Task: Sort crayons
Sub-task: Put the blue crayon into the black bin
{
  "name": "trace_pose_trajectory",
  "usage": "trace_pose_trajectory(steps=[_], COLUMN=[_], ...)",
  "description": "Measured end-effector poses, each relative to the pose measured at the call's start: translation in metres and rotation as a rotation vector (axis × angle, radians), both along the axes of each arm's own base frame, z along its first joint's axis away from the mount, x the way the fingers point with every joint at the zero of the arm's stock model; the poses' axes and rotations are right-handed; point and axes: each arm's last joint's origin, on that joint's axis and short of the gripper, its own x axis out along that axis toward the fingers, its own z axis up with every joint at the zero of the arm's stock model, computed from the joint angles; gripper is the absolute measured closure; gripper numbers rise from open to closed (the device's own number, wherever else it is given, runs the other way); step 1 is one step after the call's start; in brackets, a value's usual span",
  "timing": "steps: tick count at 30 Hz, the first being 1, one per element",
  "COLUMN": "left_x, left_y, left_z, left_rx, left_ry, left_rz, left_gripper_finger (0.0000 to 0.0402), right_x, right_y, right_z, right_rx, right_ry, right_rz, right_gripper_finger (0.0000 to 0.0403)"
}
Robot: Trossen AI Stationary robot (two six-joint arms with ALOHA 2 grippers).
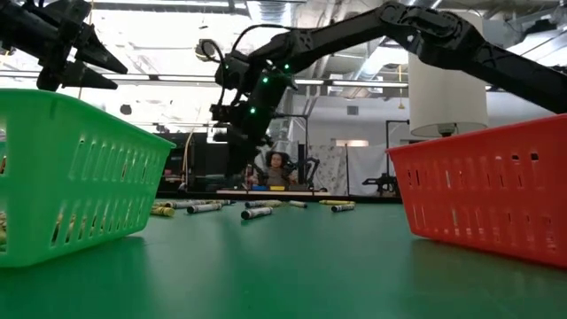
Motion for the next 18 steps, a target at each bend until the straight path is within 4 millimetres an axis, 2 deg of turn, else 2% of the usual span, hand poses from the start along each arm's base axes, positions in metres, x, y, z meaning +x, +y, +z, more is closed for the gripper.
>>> trace_pose_trajectory(steps=[3, 9, 13, 18], left_x=[0.0, 0.0, 0.0, 0.0], left_y=[0.0, 0.0, 0.0, 0.0], left_z=[0.0, 0.0, 0.0, 0.0], left_rx=[0.0, 0.0, 0.0, 0.0], left_ry=[0.0, 0.0, 0.0, 0.0], left_rz=[0.0, 0.0, 0.0, 0.0], left_gripper_finger=[0.0178, 0.0178, 0.0178, 0.0178], right_x=[-0.012, -0.038, -0.051, -0.062], right_y=[-0.001, 0.001, 0.019, 0.05], right_z=[0.015, 0.04, 0.052, 0.053], right_rx=[0.058, 0.126, 0.154, 0.065], right_ry=[0.004, 0.091, 0.171, 0.338], right_rz=[-0.14, -0.274, -0.33, -0.361], right_gripper_finger=[0.0401, 0.0401, 0.0401, 0.0401])
